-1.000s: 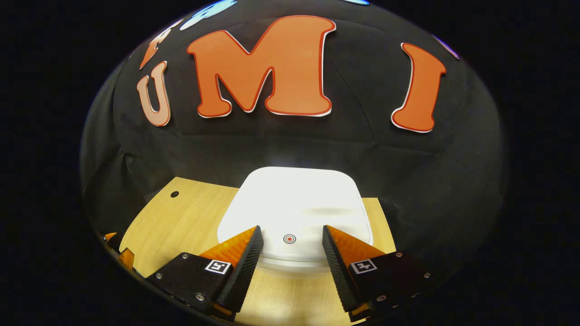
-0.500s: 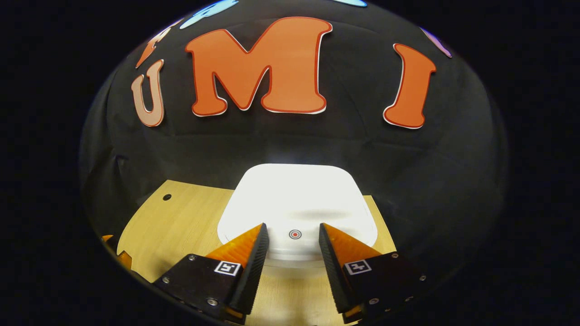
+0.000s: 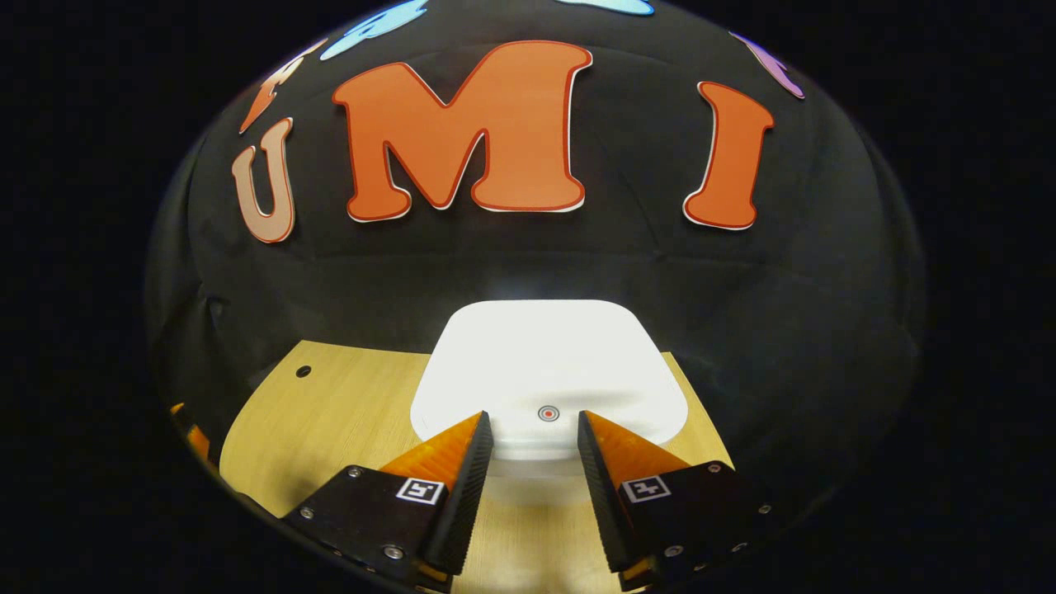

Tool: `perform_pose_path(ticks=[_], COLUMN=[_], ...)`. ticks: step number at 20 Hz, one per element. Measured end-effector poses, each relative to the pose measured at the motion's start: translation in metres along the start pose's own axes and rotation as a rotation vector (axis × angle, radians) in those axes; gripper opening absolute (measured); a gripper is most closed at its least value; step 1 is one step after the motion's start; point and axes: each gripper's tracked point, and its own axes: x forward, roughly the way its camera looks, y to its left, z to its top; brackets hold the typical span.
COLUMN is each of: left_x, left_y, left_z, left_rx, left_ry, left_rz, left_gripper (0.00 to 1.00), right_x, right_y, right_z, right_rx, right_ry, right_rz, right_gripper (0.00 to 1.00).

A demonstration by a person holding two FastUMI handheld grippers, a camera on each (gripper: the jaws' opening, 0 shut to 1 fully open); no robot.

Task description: Press the lid of the desktop garbage bin to open it, pick up the crumpled paper on the desktop and throw it into the bin, then pick up the pop can on the desktop and drop it into the bin, and finally close the garbage bin lid.

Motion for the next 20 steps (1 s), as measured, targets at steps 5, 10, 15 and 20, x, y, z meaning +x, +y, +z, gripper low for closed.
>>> perform_pose_path(ticks=[5,10,15,20], left_x=[-0.004,-0.005,-0.014,-0.017], left_y=[0.004,0.005,0.003,-0.002], left_z=[0.038,0.052,0.058,0.055], left_rx=[0.050,0.095,0.105,0.103], left_ry=[-0.068,-0.103,-0.148,-0.178], left_rz=[0.005,0.021,0.037,0.045], left_gripper=[0.99,0.99,0.99,1.00], right_x=[-0.029,-0.048,-0.066,-0.076], right_y=[0.025,0.065,0.092,0.124], right_z=[0.002,0.003,0.011,0.005], right_rx=[-0.053,0.001,-0.057,-0.050], right_ry=[-0.126,-0.238,-0.348,-0.354], right_rz=[0.018,0.072,0.101,0.168], right_gripper=[0.64,0.64,0.68,0.82])
